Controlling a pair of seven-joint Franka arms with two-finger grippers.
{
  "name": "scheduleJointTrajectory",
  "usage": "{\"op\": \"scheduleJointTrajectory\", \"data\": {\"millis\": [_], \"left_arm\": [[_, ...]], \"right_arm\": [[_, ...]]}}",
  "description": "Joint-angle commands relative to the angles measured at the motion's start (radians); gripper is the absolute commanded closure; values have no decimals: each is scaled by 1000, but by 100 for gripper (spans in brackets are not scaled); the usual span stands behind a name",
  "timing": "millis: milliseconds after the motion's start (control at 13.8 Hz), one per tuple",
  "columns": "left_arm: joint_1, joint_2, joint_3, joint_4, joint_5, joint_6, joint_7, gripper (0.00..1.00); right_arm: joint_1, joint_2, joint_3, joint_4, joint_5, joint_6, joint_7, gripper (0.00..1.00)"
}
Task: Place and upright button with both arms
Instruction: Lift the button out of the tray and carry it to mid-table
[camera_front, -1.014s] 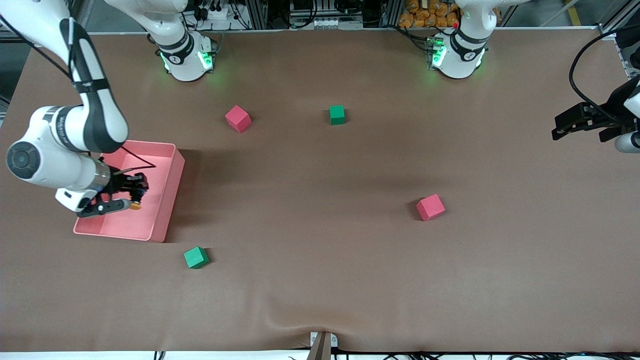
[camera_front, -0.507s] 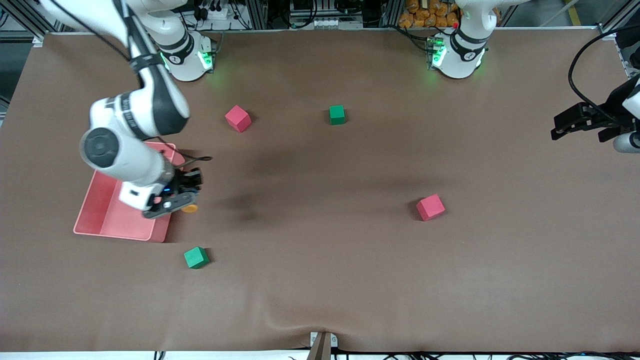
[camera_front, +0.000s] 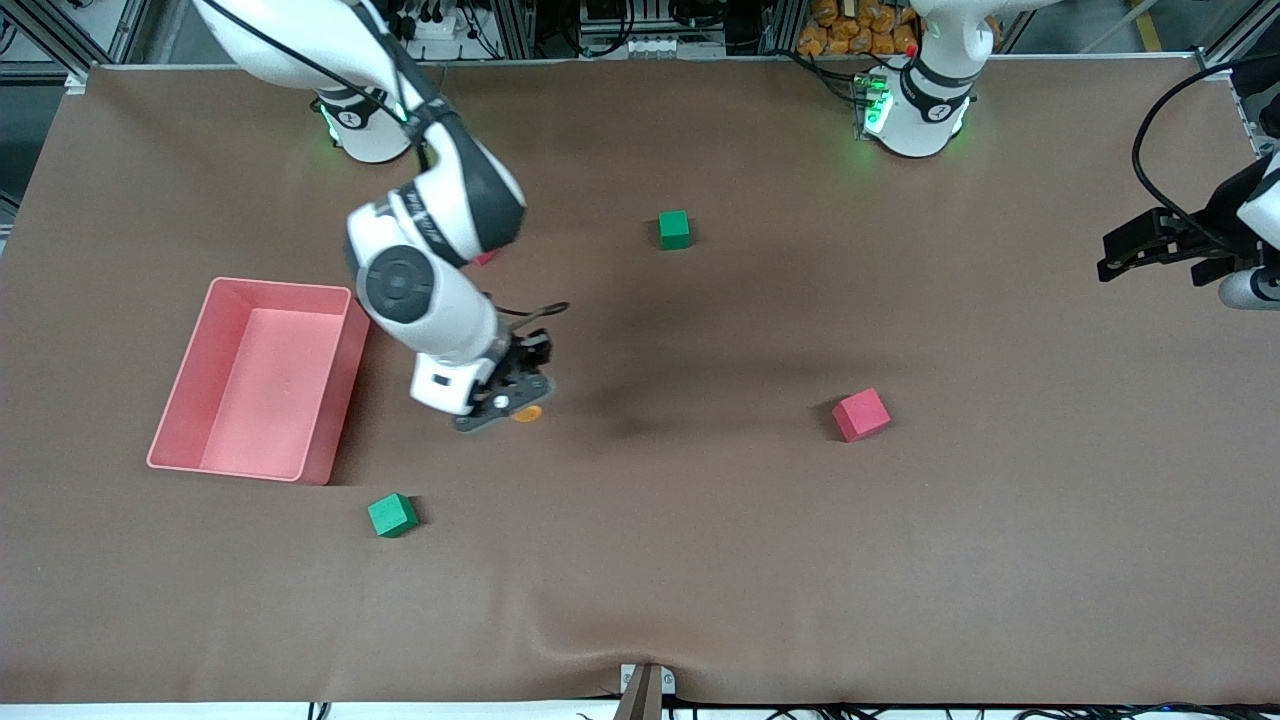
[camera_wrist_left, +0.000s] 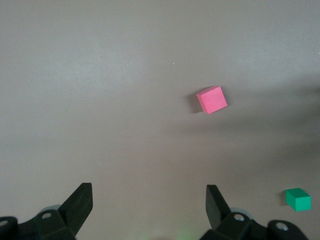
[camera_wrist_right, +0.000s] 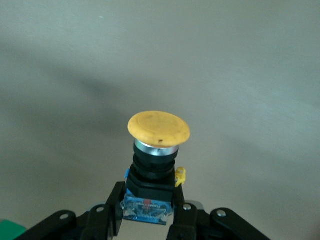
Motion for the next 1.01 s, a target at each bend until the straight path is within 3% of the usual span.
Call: {"op": "scheduleJointTrajectory", "data": {"millis": [0, 290, 507, 942], "left_arm": [[3, -1, -7, -2, 3, -5, -12, 0], [2, -2, -7, -14, 3, -6, -11, 0], [-1, -2, -7, -20, 3, -5, -11, 0], [-3, -2, -8, -20, 5, 11, -9, 0]], "right_arm": [[79, 110, -17, 132, 10, 5, 103, 100], [146, 177, -15, 146, 11, 156, 299, 100], [195, 229, -14, 157, 16, 238, 338, 100], [295, 357, -14, 236, 15, 301, 438, 100]]}}
